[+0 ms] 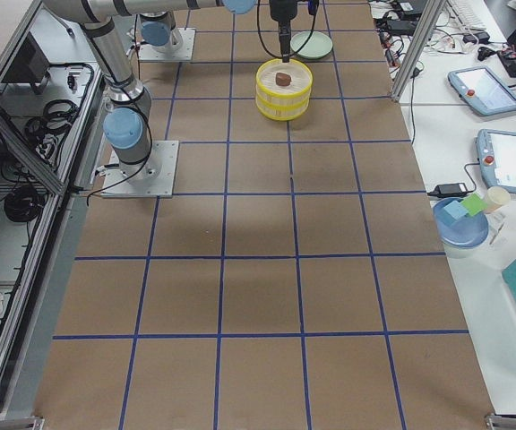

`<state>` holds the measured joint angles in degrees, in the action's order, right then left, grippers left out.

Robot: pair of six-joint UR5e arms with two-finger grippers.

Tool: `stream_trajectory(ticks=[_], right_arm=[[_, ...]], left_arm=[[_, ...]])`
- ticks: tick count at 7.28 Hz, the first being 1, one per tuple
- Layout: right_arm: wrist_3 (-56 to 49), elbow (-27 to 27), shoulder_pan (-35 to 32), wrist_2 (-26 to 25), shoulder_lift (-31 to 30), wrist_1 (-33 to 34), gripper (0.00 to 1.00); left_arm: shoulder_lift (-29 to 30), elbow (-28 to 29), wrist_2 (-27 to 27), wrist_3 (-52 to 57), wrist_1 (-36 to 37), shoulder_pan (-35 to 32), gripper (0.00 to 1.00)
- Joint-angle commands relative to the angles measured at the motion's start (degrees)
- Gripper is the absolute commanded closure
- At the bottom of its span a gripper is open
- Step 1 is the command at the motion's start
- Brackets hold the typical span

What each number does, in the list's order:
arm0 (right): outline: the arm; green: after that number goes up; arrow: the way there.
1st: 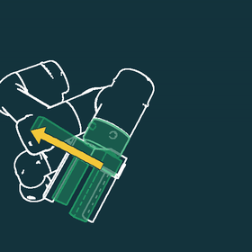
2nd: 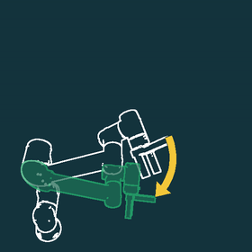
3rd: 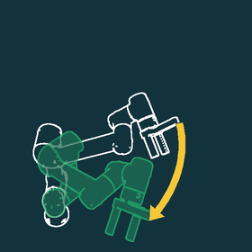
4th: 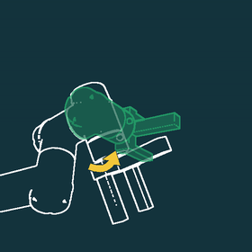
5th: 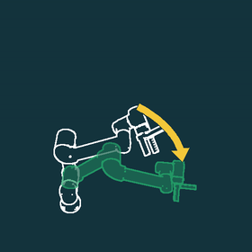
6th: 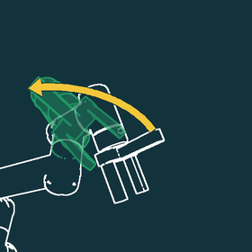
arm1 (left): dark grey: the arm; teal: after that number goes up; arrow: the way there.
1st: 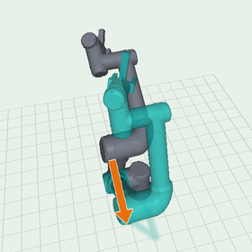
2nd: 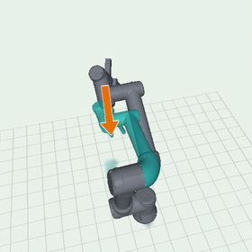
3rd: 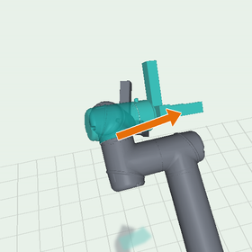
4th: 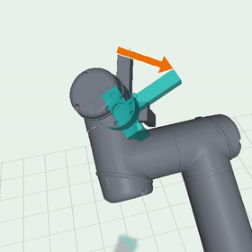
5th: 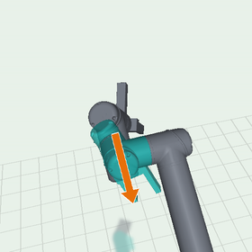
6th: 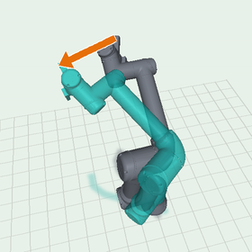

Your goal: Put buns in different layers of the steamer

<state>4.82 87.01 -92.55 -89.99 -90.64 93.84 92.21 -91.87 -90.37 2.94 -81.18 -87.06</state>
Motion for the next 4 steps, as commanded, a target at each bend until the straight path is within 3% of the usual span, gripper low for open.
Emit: stream_trajectory(ticks=[1,4], right_arm=[[0.1,0.0,0.0,0.0,-0.1,0.0,0.00],[0.3,0.0,-0.1,0.0,-0.1,0.3,0.00]], left_arm=[[-3.1,-3.1,0.3,-0.2,0.2,-0.1,0.00],[-3.5,-3.1,-0.5,-0.2,0.2,-2.5,0.00]])
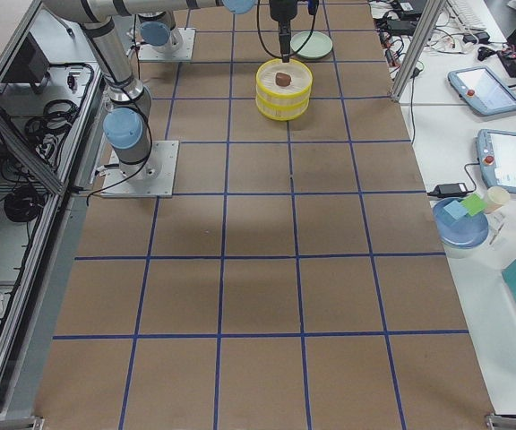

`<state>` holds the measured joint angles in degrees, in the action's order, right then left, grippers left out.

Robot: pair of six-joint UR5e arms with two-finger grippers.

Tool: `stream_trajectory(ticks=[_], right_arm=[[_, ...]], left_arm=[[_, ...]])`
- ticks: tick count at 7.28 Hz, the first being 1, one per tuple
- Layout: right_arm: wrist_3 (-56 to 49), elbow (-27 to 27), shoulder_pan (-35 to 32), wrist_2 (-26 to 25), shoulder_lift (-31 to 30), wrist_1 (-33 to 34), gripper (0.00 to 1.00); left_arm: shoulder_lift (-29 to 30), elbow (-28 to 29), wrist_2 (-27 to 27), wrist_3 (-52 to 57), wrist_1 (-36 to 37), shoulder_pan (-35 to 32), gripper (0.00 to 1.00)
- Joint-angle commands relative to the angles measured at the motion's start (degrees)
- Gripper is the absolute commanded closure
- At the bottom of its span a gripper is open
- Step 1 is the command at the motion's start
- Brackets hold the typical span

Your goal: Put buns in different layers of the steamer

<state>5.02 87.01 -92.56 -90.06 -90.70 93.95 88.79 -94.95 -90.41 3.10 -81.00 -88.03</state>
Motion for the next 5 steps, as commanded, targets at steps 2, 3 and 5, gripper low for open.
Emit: stream_trajectory(ticks=[2,3,5], right_arm=[[0.2,0.0,-0.1,0.1,0.0,0.2,0.00],[0.4,0.0,-0.2,0.2,0.0,0.0,0.00],[0.6,0.0,-0.2,0.2,0.0,0.1,0.00]], left_arm=[[-0.1,0.0,-0.4,-0.3,0.1,-2.7,0.00],[-0.1,0.0,-0.6,0.0,0.1,-2.5,0.00],[-0.1,-0.1,-0.5,-0.5,0.1,-2.4,0.00]])
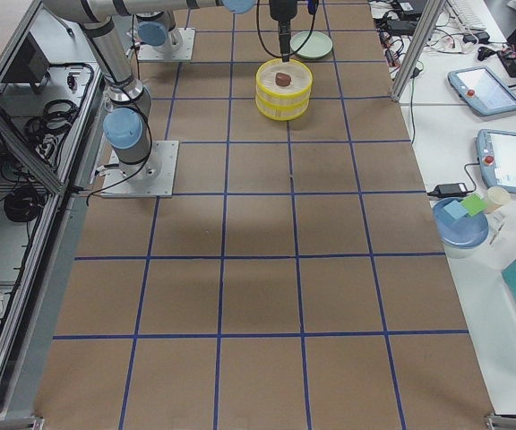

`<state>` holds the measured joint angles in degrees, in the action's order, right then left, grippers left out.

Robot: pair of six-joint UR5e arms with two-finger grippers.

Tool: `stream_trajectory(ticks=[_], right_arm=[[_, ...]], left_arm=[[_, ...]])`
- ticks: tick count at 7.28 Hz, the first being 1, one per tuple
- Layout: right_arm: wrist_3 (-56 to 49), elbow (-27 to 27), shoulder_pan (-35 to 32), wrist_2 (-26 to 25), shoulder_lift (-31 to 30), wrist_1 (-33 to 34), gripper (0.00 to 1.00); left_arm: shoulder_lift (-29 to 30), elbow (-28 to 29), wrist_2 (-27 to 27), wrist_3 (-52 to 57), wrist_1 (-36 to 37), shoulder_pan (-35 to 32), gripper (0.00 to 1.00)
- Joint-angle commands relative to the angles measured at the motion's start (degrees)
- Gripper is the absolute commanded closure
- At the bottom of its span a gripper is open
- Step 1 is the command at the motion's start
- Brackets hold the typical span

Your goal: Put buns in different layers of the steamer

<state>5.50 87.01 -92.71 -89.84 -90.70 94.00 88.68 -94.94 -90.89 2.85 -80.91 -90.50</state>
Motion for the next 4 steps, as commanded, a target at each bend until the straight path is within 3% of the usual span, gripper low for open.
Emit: stream_trajectory(ticks=[1,4], right_arm=[[0.2,0.0,0.0,0.1,0.0,0.0,0.00],[0.3,0.1,-0.2,0.5,0.0,0.0,0.00]], left_arm=[[0.0,-0.1,0.0,-0.3,-0.2,0.0,0.00],[0.0,-0.1,0.4,-0.2,-0.2,0.0,0.00]])
